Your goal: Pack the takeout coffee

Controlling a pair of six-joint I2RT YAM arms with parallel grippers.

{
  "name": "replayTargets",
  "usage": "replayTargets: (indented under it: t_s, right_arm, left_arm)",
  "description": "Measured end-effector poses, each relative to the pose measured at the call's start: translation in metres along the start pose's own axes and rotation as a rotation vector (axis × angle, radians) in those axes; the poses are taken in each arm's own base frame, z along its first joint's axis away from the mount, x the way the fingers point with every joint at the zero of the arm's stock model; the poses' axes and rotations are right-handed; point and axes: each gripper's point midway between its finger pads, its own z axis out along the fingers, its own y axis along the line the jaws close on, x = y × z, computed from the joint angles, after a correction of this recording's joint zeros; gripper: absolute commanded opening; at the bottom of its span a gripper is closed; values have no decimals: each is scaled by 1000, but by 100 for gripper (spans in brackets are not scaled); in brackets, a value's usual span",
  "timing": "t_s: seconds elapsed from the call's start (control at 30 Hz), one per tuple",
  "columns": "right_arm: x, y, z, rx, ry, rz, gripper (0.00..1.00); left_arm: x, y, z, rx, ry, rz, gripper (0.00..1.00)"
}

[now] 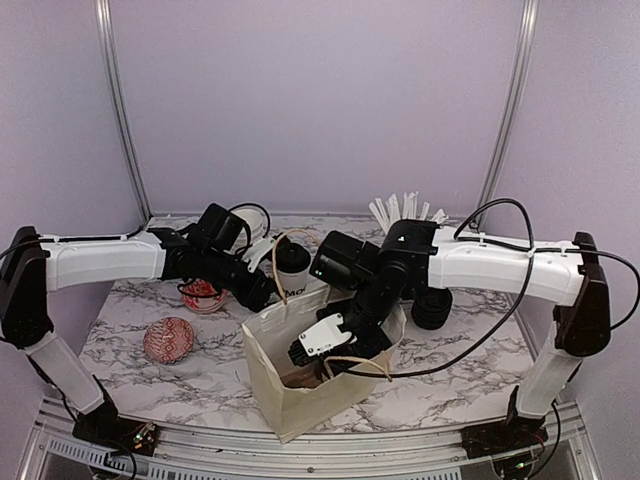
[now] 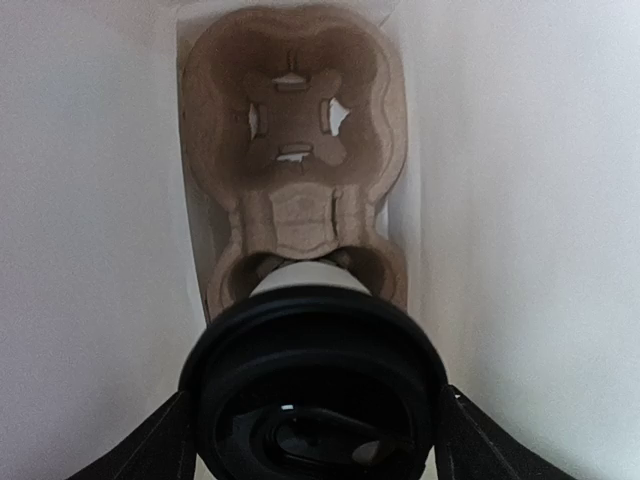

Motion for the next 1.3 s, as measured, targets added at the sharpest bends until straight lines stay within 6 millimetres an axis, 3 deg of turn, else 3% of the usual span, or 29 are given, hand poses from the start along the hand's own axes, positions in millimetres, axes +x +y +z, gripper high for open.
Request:
replayTargets:
  t_s: [0.03, 0.23, 0.37, 0.6, 0.7, 1.0, 1.17, 1.3]
  right_arm:
    - [-2, -1, -3, -5, -7, 0, 98]
    - [-8, -6, -23, -6, -34, 9, 99]
    - [-5, -20, -36, 19, -58, 42, 99]
    - [15, -48, -52, 80, -74, 137, 99]
    - [26, -57, -57, 105, -68, 176, 99]
    - [45, -64, -82, 201, -54, 220, 99]
    - [35, -55, -99, 182, -105, 179, 99]
    - [17, -53, -127, 176, -173, 122, 99]
  left_arm:
    - [0, 1, -4, -6, 5, 1, 66]
    - [-18, -2, -35, -40, -23, 26, 67]
    - [-31, -9, -58, -56, -60, 49, 67]
    - [-53, -15, -97, -115, -129, 74, 65]
    - [-61, -11, -106, -155, -150, 66, 62]
    - [-62, 9, -98, -239, -122, -8, 59]
    - [-62, 14, -86, -238, -102, -44, 63]
    - [-83, 25, -73, -273, -98, -41, 65]
